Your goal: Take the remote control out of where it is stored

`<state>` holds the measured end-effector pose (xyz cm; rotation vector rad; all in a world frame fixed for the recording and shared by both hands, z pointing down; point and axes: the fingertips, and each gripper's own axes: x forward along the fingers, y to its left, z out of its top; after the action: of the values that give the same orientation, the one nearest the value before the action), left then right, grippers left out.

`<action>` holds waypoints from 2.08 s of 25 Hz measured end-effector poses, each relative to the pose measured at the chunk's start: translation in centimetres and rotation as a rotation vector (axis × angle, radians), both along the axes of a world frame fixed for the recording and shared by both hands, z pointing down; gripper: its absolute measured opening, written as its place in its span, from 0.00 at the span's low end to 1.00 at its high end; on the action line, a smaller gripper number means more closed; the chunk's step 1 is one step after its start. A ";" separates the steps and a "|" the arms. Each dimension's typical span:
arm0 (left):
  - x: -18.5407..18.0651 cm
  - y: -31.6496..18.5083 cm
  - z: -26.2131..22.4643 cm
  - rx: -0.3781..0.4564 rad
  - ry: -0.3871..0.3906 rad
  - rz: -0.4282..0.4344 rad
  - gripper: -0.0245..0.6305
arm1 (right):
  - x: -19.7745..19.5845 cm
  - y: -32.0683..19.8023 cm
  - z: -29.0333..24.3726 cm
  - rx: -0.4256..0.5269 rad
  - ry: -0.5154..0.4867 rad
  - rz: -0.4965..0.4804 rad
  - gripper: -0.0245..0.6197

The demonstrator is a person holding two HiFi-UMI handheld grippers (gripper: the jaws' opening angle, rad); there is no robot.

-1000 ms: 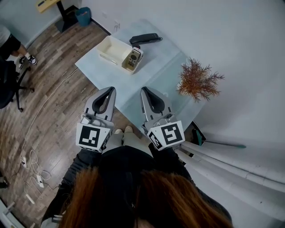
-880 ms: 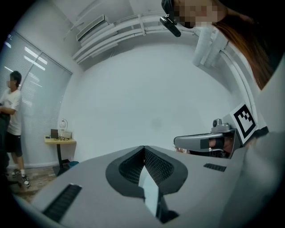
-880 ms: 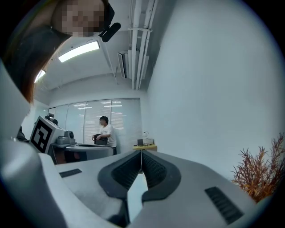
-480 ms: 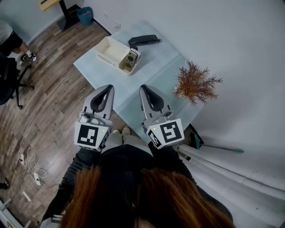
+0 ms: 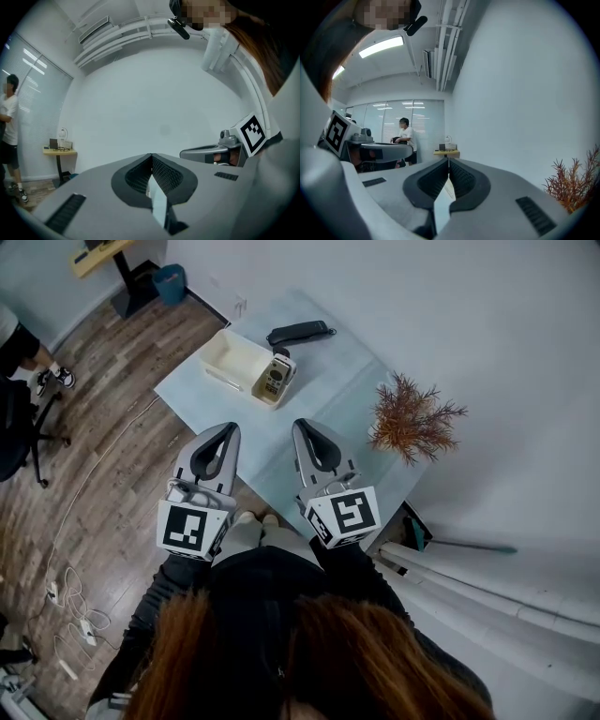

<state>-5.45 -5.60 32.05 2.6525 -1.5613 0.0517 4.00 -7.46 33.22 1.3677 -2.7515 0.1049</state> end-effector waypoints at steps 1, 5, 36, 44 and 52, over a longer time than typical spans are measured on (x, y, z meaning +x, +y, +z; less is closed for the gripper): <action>-0.2 -0.2 -0.1 0.004 0.003 0.004 0.05 | -0.1 -0.4 0.4 -0.009 0.004 0.015 0.06; -0.9 -1.0 0.1 0.001 0.007 0.018 0.05 | -0.5 -2.1 2.3 -0.036 0.029 0.071 0.06; -4.0 -1.3 0.5 0.000 -0.013 0.047 0.05 | -1.5 -14.6 16.6 -0.211 0.050 0.519 0.06; -4.4 -1.2 0.4 -0.008 -0.008 0.042 0.05 | -1.6 -15.7 17.5 -0.242 0.029 0.604 0.32; -5.7 -0.6 1.1 -0.025 -0.018 0.007 0.05 | -1.8 -17.2 18.2 -0.297 0.041 0.685 0.37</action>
<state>-11.13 -6.24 33.19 2.6459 -1.5466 0.0957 2.17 -24.63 51.40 2.0930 -2.0029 0.4838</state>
